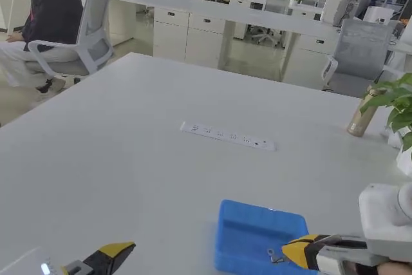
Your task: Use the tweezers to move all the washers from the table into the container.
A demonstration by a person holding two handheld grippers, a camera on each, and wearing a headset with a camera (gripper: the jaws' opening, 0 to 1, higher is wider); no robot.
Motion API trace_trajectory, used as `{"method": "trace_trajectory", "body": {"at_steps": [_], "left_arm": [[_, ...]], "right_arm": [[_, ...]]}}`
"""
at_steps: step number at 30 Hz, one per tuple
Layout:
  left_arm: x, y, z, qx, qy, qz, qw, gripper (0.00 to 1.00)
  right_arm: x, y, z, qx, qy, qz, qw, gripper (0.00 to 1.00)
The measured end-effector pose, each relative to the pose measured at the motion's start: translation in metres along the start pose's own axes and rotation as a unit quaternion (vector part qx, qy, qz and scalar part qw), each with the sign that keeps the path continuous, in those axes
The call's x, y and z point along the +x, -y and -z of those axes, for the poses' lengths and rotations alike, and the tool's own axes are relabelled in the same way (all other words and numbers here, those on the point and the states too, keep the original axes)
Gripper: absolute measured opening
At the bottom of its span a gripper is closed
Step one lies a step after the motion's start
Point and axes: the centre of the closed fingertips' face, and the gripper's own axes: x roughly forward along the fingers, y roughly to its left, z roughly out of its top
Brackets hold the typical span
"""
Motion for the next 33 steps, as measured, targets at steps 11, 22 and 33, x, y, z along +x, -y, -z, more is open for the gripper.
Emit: {"method": "trace_trajectory", "body": {"at_steps": [11,22,33], "left_arm": [[-0.001,-0.006,0.002,0.006,-0.009,-0.011,0.9999,0.93],[0.0,-0.011,0.003,0.004,-0.011,-0.017,0.9998,0.97],[0.002,-0.014,0.005,0.004,-0.019,-0.016,0.9997,0.97]], "right_arm": [[0.041,0.03,0.003,-0.017,-0.087,-0.001,0.996,0.03],[0.079,0.04,0.009,-0.037,-0.154,-0.004,0.9874,0.04],[0.088,0.036,0.012,-0.062,-0.172,0.0,0.9832,0.05]]}}
